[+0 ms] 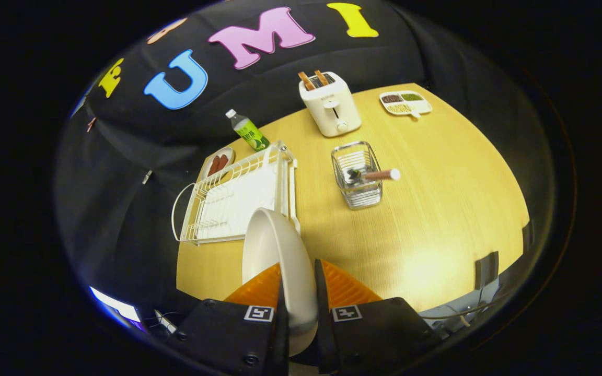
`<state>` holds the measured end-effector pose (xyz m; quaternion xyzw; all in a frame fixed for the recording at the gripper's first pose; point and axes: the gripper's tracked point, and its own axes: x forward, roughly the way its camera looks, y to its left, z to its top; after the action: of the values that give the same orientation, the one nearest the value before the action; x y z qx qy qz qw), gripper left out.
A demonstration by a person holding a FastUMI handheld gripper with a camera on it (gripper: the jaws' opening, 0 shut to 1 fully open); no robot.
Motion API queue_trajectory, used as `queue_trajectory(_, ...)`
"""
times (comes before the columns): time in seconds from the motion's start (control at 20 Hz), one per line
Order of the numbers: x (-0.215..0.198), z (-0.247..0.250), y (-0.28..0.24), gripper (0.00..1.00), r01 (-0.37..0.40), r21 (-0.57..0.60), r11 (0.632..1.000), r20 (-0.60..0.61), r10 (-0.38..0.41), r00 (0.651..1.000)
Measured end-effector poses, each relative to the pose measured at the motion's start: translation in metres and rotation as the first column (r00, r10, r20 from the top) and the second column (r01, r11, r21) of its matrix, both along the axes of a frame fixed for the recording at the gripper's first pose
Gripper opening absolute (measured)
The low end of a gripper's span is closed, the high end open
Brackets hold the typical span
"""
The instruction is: Take the plate from the dish rack, then take the spoon from the basket and place it into the plate.
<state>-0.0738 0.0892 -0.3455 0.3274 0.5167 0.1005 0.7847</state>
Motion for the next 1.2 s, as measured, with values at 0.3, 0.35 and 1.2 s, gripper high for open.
queue_trajectory(0.3, -0.02, -0.054, 0.002, 0.26, 0.042, 0.051, 0.998, -0.089, -0.037, 0.995)
queue_trajectory(0.35, -0.021, -0.061, -0.001, 0.26, 0.058, 0.046, 0.997, -0.1, -0.053, 0.994)
queue_trajectory(1.2, -0.008, -0.096, -0.049, 0.47, 0.236, -0.027, 0.971, -0.107, -0.238, 0.965)
